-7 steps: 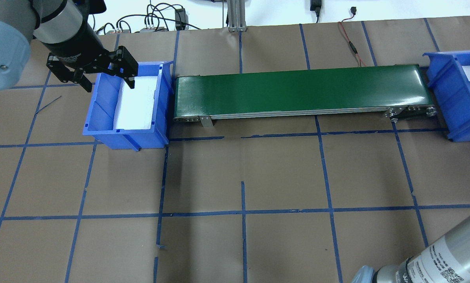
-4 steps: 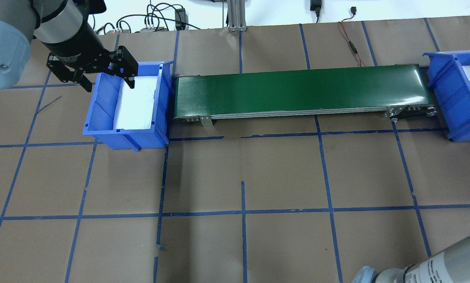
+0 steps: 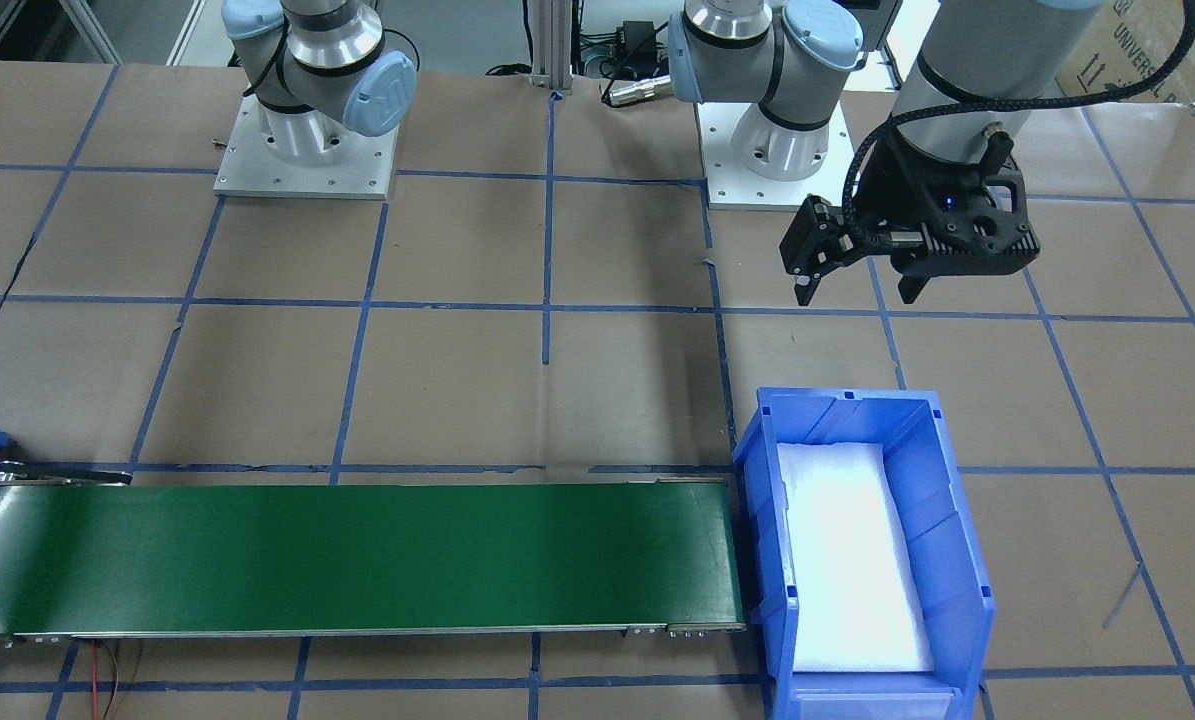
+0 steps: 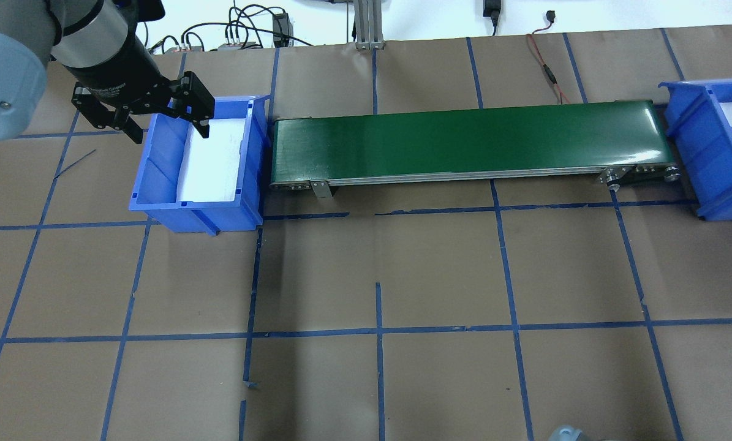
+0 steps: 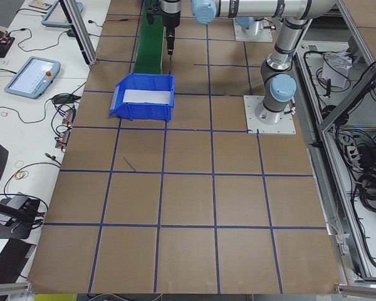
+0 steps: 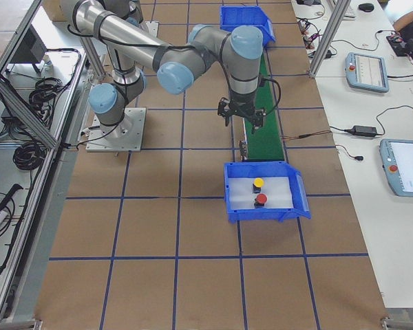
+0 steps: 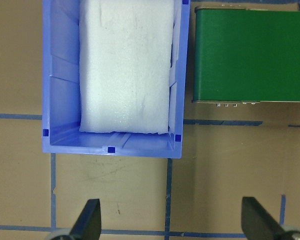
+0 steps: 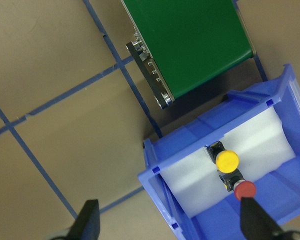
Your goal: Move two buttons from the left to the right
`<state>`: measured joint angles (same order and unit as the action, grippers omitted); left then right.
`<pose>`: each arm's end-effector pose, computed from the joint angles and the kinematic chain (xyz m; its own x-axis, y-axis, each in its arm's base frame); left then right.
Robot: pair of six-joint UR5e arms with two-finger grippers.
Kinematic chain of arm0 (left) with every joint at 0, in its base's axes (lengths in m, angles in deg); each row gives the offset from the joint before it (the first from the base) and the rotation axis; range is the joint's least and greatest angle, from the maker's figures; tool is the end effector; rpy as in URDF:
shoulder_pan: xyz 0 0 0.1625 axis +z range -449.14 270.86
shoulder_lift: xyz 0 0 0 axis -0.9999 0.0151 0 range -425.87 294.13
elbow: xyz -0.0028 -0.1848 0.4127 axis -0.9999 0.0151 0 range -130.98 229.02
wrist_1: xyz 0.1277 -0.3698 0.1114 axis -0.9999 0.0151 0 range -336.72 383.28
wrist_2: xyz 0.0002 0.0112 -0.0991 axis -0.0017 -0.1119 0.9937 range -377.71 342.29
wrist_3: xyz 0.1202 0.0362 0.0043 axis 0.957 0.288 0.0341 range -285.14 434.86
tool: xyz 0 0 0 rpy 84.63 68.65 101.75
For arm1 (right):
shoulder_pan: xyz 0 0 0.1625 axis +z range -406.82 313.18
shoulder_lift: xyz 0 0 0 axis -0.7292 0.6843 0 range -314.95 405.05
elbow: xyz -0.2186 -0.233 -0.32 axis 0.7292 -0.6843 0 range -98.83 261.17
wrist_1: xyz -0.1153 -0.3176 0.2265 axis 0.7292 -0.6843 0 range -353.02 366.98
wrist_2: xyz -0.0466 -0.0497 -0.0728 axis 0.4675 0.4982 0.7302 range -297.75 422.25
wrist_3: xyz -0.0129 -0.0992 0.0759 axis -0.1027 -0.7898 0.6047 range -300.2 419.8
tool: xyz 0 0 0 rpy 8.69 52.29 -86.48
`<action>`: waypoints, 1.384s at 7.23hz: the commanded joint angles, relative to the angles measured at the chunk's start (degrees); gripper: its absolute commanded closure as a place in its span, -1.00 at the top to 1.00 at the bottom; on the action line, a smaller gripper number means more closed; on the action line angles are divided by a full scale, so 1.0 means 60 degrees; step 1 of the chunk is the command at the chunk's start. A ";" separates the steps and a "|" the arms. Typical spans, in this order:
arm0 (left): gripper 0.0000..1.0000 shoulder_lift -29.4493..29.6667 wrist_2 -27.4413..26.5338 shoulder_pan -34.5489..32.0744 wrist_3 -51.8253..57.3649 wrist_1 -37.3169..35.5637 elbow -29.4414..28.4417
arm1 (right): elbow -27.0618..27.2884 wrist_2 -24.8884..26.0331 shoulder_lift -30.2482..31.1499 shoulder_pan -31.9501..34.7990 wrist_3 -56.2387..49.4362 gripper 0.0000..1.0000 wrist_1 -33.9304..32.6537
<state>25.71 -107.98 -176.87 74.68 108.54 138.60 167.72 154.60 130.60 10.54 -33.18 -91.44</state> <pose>-0.1127 -0.5090 0.4876 -0.9991 -0.0429 -0.0043 -0.0425 0.9972 -0.0623 -0.1803 -0.5191 0.4950 -0.4905 -0.8622 0.1268 -0.8652 0.4992 0.0472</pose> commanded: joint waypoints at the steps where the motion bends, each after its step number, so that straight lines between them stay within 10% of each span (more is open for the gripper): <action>1: 1.00 0.0000 0.0000 -0.0012 0.0000 0.0000 0.0012 | 0.0180 0.0049 0.0624 0.1420 0.2652 1.00 0.0491; 5: 1.00 0.0000 0.0000 0.0003 0.0000 0.0000 -0.0003 | -0.0010 -0.0068 0.0480 0.4719 1.2159 1.00 0.0670; 10: 1.00 0.0000 0.0000 0.0003 0.0000 0.0000 -0.0003 | -0.0128 -0.0083 0.0025 0.6057 1.5995 1.00 0.0728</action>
<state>25.71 -107.98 -176.85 74.68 108.54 138.58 167.03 154.07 130.93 46.69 61.28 -87.20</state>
